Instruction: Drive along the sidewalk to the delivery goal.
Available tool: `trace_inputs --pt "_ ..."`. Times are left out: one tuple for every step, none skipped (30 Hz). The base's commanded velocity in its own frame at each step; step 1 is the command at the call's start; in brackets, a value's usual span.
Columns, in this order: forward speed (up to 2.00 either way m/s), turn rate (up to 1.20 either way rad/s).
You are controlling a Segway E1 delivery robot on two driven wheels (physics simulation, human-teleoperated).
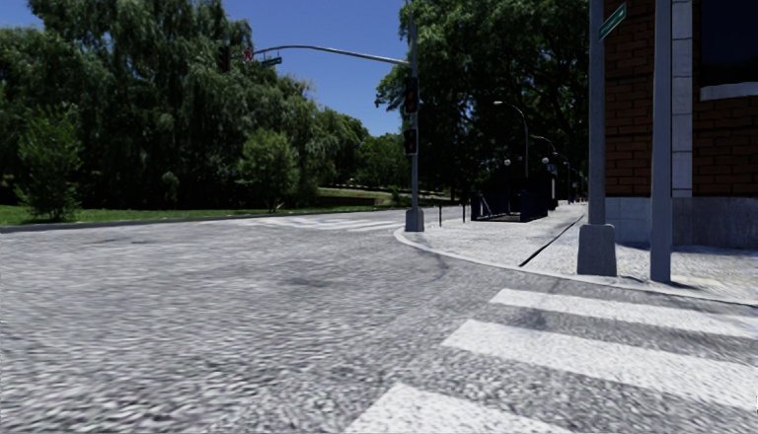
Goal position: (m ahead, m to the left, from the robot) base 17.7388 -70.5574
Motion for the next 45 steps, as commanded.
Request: trace_inputs --pt "1.69 -0.75" --pt "1.68 -0.77" --pt "1.66 -0.8" --pt "1.66 -0.8" --pt "1.65 -0.83" --pt "1.64 -0.84" --pt "1.64 -0.84" --pt "1.64 -0.84" --pt "1.64 -0.84" --pt "1.64 -0.84" --pt "1.64 -0.84" --pt "1.64 -0.84" --pt "1.64 -0.84" --pt "1.64 -0.84" --pt "1.64 -0.84" --pt "1.64 -0.84" --pt "1.64 -0.84" --pt "1.64 -0.84" --pt "1.64 -0.84" --pt "1.64 -0.84" --pt "1.64 -0.84" --pt "1.64 -0.84" --pt "1.64 -0.84" --pt "1.64 -0.84" --pt "1.64 -0.84" --pt "1.64 -0.84" --pt "1.64 -0.84" --pt "1.64 -0.84" --pt "1.64 -0.84" --pt "1.64 -0.84" --pt "1.64 -0.84" --pt "1.64 -0.84" --pt "1.64 -0.84" --pt "1.64 -0.84" --pt "1.64 -0.84" --pt "1.64 -0.84" --pt "1.64 -0.84" --pt "1.64 -0.84" --pt "1.64 -0.84" --pt "1.64 -0.84" --pt "1.64 -0.84" --pt "1.64 -0.84" --pt "1.64 -0.84" --pt "1.64 -0.83" --pt "1.64 -0.81"
